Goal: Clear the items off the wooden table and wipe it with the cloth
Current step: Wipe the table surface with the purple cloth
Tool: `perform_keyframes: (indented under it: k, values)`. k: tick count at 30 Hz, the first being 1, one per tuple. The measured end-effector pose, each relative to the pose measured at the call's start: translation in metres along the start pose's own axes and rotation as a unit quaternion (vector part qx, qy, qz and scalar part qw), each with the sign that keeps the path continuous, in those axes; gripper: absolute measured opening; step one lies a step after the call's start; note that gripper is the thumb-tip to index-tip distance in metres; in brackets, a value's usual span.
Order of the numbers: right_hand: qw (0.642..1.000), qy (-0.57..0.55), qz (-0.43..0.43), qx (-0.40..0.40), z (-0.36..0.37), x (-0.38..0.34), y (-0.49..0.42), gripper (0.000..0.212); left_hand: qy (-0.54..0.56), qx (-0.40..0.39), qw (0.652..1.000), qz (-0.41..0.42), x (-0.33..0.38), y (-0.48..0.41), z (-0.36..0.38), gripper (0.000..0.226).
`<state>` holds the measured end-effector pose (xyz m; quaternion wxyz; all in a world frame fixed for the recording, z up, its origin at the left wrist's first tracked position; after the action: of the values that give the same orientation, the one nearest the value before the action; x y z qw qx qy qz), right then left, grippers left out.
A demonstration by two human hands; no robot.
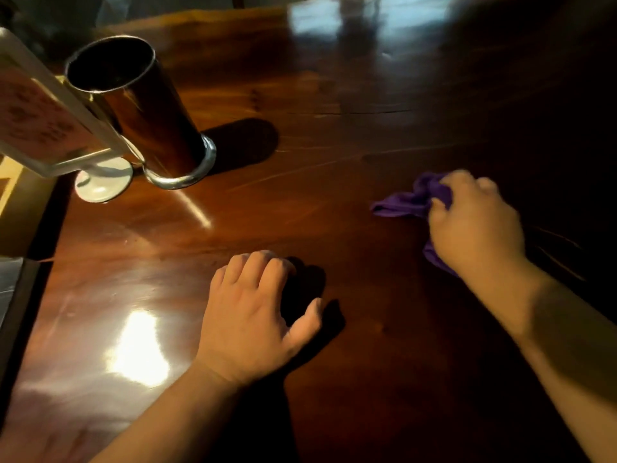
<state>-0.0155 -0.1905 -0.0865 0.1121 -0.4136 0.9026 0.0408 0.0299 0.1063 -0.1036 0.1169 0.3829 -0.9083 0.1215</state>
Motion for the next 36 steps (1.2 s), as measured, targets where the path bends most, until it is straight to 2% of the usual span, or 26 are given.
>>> perform_keyframes:
  k: [2,4,6,8,9,13,17,19,20,21,22,24,27,32,36]
  values:
    - [0.999,0.001,-0.028,-0.021,0.018,-0.061,-0.007,0.027,0.009,0.01,1.0,-0.003,-0.005,0.006,-0.004,0.048]
    - [0.991,0.001,-0.127,-0.046,0.038,-0.13,0.006,0.024,0.011,0.02,1.0,0.003,-0.009,0.011,-0.005,0.045]
    - [0.966,-0.004,-0.245,-0.081,0.053,-0.177,0.037,0.024,0.013,0.028,0.999,0.017,-0.014,0.018,-0.005,0.045]
    - [0.941,-0.02,-0.317,-0.116,0.052,-0.178,0.065,0.025,0.017,0.033,0.999,0.027,-0.017,0.024,-0.005,0.048]
    - [0.939,-0.032,-0.322,-0.117,0.046,-0.161,0.071,0.026,0.017,0.035,0.999,0.03,-0.017,0.026,-0.005,0.048]
    - [0.97,-0.041,-0.233,-0.05,0.016,-0.033,0.056,0.023,0.01,0.037,0.999,0.028,-0.014,0.026,-0.004,0.046]
    - [0.999,0.013,-0.027,-0.014,-0.024,0.108,0.007,0.03,0.011,0.037,0.999,0.015,-0.013,0.024,-0.002,0.047]
    - [0.994,0.022,0.108,0.008,-0.034,0.142,-0.024,0.035,0.003,0.028,1.0,0.004,-0.014,0.024,-0.001,0.047]
    - [0.988,0.027,0.149,0.013,-0.035,0.137,-0.034,0.035,-0.003,0.022,1.0,-0.002,-0.014,0.023,0.0,0.047]
    - [0.987,0.033,0.154,0.013,-0.031,0.12,-0.039,0.035,-0.009,0.016,1.0,-0.009,-0.014,0.023,0.001,0.047]
    - [0.991,0.032,0.127,0.011,-0.024,0.092,-0.04,0.033,-0.012,0.009,1.0,-0.016,-0.014,0.022,0.001,0.046]
    - [1.0,0.016,0.015,-0.004,-0.005,0.022,-0.022,0.027,-0.013,-0.004,0.999,-0.03,-0.014,0.022,0.001,0.045]
    - [0.988,-0.012,-0.147,-0.049,0.02,-0.063,0.032,0.021,-0.008,-0.032,0.999,-0.035,-0.016,0.021,-0.005,0.045]
    - [0.968,-0.076,-0.214,-0.103,0.023,-0.078,0.092,0.021,0.018,-0.099,0.994,-0.044,-0.02,0.027,-0.027,0.053]
    - [0.961,-0.064,-0.236,-0.127,0.012,-0.071,0.11,0.049,0.032,-0.147,0.988,-0.047,-0.022,0.033,-0.042,0.061]
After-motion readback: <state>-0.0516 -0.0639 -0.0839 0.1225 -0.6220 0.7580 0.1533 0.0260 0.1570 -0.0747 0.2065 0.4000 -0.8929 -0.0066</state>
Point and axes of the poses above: each hand's wrist, its own y-axis away from the middle knuckle, its own z-axis out of the palm, x = y × z, the point moved 1 cm from there along -y, towards the middle knuckle, and after that the axes turned 4 degrees about -x, right-handed, at the moved point
